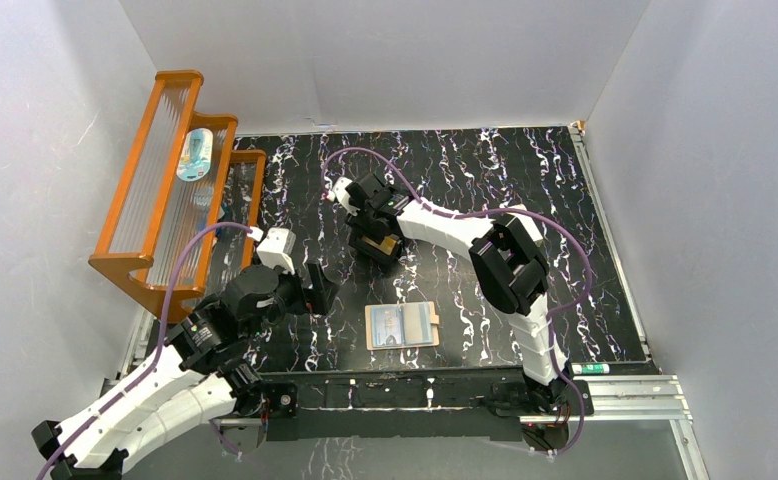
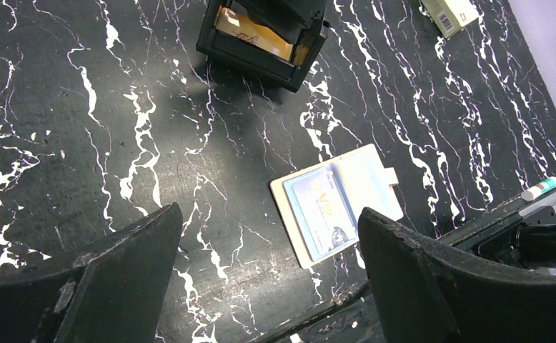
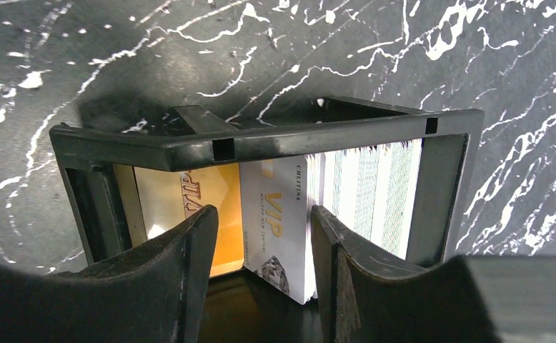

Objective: Put the credit cards into the card holder
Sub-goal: Pick up the credit card from the storage box.

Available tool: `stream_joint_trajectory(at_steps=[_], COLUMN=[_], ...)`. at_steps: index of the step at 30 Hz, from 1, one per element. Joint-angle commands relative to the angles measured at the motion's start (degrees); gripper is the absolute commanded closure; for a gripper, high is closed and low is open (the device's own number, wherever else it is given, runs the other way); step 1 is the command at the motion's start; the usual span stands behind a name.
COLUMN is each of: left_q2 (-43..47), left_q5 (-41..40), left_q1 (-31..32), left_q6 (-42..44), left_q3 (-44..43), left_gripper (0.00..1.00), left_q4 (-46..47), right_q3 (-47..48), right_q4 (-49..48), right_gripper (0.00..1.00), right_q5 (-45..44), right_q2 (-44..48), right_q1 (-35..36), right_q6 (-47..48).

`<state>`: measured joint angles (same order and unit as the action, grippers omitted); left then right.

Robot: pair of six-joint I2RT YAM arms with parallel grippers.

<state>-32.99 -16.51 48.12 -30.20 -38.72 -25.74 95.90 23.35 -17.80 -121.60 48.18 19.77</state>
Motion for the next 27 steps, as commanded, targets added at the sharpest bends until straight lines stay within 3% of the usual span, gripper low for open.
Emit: stream_joint_trajectory(at_steps=[1, 19, 27], left_q2=[0.88, 1.50, 1.72], left_q5=[-0.65, -0.68, -0.80], left_q1=[-0.22, -0.22, -0.22], left_q6=[0.45, 0.18, 0.27], left_q3=[0.61, 0.97, 1.01], left_gripper=[0.09, 0.09, 0.09], left_q4=[0.60, 0.61, 0.60], right_q3=[1.91, 0.42, -1.39], right_q4=[-0.85, -2.93, -4.06], right_gripper=[0.40, 0.30, 0.32], right_q5=[-6.14, -9.18, -10.43], right_q2=[-0.66, 2.26, 0.61], right_q1=[0.06, 0.27, -0.42], right_q6=[1.93, 4.56, 5.45])
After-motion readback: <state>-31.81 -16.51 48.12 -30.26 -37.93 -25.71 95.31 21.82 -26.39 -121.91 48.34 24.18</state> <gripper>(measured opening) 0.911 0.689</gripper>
